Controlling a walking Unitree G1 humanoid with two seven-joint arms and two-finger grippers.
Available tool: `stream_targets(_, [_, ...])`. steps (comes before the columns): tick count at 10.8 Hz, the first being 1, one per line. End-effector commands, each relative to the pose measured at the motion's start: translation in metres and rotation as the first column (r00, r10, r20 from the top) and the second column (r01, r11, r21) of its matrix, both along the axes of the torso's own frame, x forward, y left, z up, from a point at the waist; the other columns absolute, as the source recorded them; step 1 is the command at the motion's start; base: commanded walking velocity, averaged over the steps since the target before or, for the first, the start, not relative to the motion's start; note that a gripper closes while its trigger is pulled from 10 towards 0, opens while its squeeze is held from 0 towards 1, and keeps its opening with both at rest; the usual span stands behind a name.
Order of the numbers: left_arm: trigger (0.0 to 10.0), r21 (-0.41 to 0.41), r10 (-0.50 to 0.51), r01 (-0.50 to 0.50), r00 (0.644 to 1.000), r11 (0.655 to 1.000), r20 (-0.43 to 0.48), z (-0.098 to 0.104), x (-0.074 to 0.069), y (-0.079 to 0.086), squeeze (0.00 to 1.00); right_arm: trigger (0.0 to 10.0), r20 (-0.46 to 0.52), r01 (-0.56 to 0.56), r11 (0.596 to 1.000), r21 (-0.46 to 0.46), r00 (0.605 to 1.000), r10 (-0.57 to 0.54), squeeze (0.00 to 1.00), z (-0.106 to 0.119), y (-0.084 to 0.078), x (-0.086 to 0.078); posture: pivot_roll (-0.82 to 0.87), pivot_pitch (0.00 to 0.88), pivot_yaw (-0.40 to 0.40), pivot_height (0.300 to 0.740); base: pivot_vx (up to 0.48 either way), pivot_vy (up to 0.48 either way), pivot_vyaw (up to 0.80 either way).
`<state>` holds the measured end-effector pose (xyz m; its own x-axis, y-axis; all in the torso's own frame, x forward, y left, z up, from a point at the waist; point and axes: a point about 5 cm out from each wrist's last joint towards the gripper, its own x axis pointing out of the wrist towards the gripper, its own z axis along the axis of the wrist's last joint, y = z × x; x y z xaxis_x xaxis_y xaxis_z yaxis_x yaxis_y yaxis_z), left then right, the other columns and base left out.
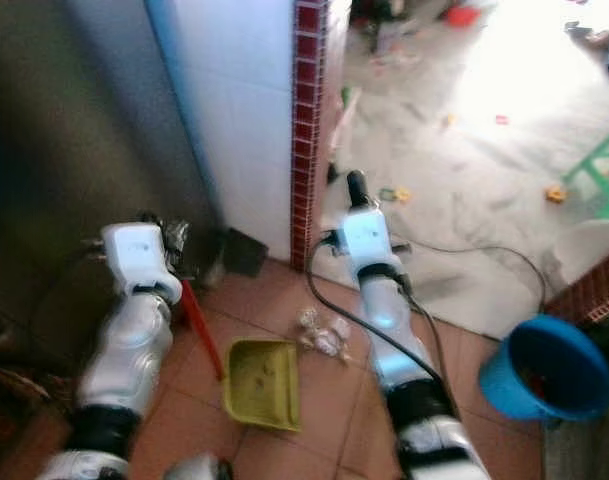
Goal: Sweep floor
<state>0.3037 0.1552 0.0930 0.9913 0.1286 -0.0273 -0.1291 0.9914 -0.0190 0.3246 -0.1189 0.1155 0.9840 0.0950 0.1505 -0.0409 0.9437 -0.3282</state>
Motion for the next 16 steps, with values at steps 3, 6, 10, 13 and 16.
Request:
stream_targets(3, [10.0, 0.011, -0.047, 0.046, 0.99, 0.999, 0.129, 0.03, 0.007, -0.018, 0.0, 10.0, 0.052, 0.035, 0.999, -0.027, 0.998, -0.034, 0.0, 0.01, -0.015, 0.001, -0.01, 0.0, 0.001, 0.74, 0.45, 0.0, 0.0])
stream_targets(6, [10.0, 0.066, -0.023, 0.013, 0.989, 0.998, 0.143, 0.036, 0.006, -0.014, 0.0, 10.0, 0.047, 0.035, 0.999, -0.031, 0.998, -0.033, 0.0, 0.008, -0.015, 0.001, -0.01, 0.002, 0.001, 0.74, 0.384, 0.211, 0.0])
stream_targets(10, [10.0, 0.084, -0.043, 0.03, 0.987, 0.996, 0.155, 0.041, 0.002, -0.014, 0.0, 10.0, 0.031, 0.028, 0.999, -0.033, 0.999, -0.027, 0.0, 0.004, -0.015, 0.0, -0.01, 0.007, -0.001, 0.74, 0.0, 0.0, 0.0])
stream_targets(13, [10.0, 0.142, 0.02, -0.043, 0.986, 0.989, 0.164, 0.032, 0.005, -0.002, 0.0, 10.0, 0.02, 0.022, 1.0, -0.022, 1.0, -0.022, 0.0, 0.002, -0.015, -0.002, -0.02, 0.016, -0.002, 0.74, 0.0, 0.0, 0.0])
stream_targets(16, [10.0, 0.188, 0.077, -0.106, 0.984, 0.976, 0.158, 0.021, 0.011, 0.003, 0.0, 10.0, 0.011, 0.02, 1.0, -0.014, 1.0, -0.02, 0.0, 0.0, -0.012, -0.001, -0.03, 0.023, -0.005, 0.74, 0.0, 0.0, 0.0])
